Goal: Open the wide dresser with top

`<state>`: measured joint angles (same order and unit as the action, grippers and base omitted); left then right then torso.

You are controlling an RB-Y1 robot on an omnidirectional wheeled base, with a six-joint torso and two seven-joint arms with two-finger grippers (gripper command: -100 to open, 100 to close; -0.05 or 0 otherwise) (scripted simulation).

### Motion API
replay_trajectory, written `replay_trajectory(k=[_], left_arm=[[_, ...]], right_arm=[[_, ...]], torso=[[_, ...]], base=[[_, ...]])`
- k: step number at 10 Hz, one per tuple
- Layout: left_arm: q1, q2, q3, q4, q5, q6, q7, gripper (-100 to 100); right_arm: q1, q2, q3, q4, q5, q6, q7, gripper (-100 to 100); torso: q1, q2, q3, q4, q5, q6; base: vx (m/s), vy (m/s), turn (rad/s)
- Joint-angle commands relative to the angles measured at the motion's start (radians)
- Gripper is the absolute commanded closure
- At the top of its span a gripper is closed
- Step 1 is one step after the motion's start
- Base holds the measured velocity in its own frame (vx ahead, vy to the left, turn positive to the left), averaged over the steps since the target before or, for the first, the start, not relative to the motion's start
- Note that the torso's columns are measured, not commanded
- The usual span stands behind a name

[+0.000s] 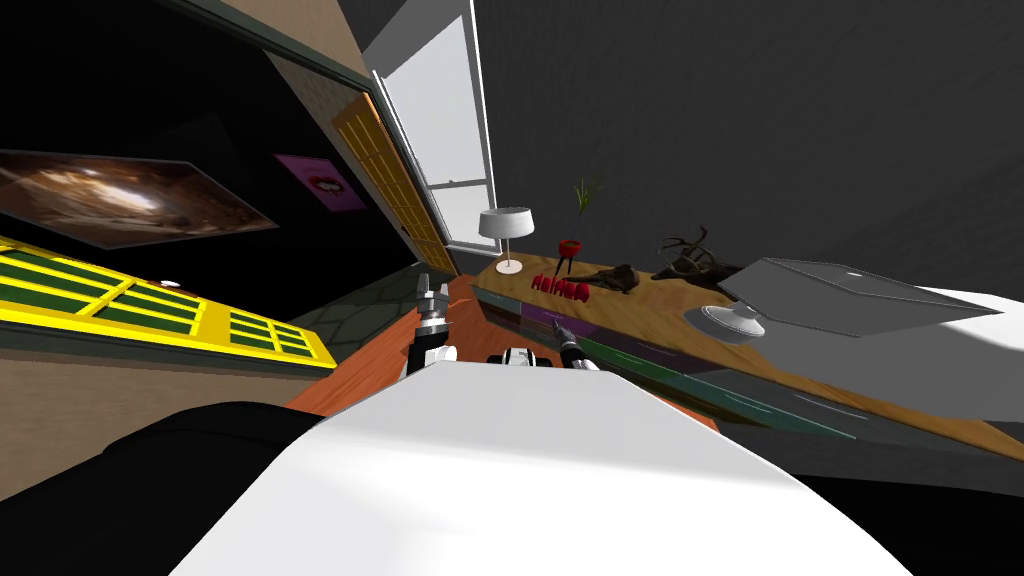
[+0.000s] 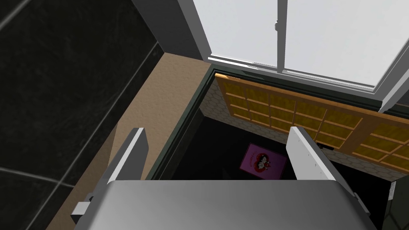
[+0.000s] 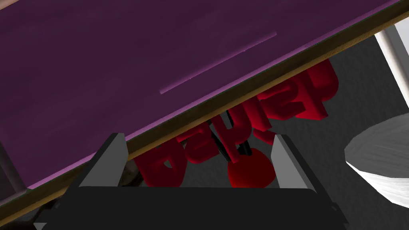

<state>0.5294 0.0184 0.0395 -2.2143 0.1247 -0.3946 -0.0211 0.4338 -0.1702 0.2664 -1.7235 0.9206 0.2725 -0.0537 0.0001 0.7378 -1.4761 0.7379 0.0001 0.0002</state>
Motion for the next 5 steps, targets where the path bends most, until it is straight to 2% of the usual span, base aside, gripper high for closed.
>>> replay_trajectory(k=[1, 2, 3, 4, 5], left_arm=[[0.0, 0.0, 0.0, 0.0, 0.0, 0.0, 0.0, 0], [0.0, 0.0, 0.0, 0.0, 0.0, 0.0, 0.0, 0], [0.0, 0.0, 0.0, 0.0, 0.0, 0.0, 0.0, 0], [0.0, 0.0, 0.0, 0.0, 0.0, 0.0, 0.0, 0], [0.0, 0.0, 0.0, 0.0, 0.0, 0.0, 0.0, 0]], right_arm=[[-0.008, -0.003, 0.022, 0.062, 0.076, 0.077, 0.006, -100], [-0.012, -0.003, 0.039, 0.102, 0.107, 0.107, 0.011, -100], [-0.012, -0.003, 0.039, 0.115, 0.136, 0.135, 0.011, -100], [-0.012, -0.003, 0.039, 0.115, 0.138, 0.138, 0.011, -100], [-0.017, -0.002, 0.056, 0.165, 0.184, 0.177, 0.017, -100]], torso=[[0.001, 0.0, 0.0, 0.0, 0.0, 0.0], [0.0, 0.0, 0.0, 0.0, 0.0, 0.0], [0.0, 0.0, 0.0, 0.0, 0.0, 0.0], [-0.001, 0.0, 0.0, 0.0, 0.0, 0.0], [-0.002, 0.0, 0.0, 0.0, 0.0, 0.0]], base=[[0.007, 0.049, 0.026], [0.008, 0.053, 0.059], [0.009, 0.043, 0.022], [0.005, 0.018, -0.007], [0.008, 0.03, 0.064]])
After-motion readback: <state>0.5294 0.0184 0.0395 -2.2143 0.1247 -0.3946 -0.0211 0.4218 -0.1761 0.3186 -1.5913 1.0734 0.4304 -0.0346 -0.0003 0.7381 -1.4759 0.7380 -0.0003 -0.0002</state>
